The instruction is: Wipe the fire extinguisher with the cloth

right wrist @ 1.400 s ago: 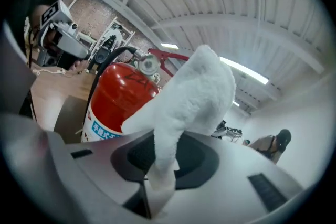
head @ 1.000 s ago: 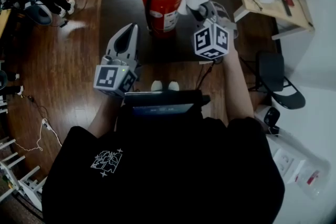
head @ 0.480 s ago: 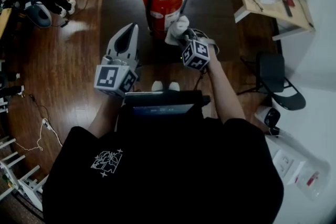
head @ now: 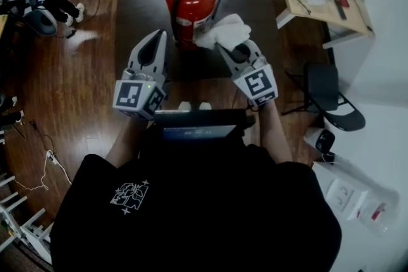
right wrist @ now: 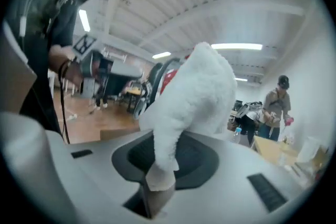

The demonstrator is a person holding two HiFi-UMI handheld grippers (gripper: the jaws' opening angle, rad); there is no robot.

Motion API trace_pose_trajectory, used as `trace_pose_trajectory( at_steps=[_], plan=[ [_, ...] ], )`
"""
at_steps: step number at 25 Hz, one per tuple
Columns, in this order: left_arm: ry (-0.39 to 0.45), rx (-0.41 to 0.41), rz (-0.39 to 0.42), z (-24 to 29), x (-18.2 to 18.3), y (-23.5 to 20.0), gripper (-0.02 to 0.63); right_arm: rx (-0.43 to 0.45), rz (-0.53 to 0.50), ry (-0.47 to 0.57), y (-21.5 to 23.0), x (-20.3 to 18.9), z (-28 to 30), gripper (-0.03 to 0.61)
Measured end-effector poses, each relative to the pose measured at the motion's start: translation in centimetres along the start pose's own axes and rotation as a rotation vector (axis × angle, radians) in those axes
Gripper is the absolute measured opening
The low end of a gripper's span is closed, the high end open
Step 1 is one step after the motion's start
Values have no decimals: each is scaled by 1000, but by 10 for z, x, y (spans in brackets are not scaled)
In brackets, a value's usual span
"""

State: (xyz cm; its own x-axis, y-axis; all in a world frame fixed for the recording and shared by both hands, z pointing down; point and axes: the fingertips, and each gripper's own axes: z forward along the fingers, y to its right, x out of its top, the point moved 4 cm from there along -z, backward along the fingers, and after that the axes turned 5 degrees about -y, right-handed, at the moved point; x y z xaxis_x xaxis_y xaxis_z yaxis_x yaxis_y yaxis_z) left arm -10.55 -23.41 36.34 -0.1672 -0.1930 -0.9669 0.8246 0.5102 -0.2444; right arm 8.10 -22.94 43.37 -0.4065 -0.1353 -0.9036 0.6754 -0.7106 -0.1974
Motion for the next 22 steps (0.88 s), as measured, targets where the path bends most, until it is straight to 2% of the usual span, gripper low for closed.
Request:
trace_pose_trajectory(
  at_steps=[5, 7, 14, 22],
  plan=[
    [-11, -17, -6, 6, -8, 5, 0, -21, 375, 300, 8, 37, -38, 100],
    [-11, -27, -9, 7, -10, 10, 0, -36, 456, 358, 7, 41, -40, 100],
    [-5, -33, -5, 4, -4, 16, 0, -51, 412, 356, 0, 53, -39, 99],
    [-3, 0, -9, -14, -5, 34, 0, -17, 460, 369, -12, 48, -63, 100]
  ],
)
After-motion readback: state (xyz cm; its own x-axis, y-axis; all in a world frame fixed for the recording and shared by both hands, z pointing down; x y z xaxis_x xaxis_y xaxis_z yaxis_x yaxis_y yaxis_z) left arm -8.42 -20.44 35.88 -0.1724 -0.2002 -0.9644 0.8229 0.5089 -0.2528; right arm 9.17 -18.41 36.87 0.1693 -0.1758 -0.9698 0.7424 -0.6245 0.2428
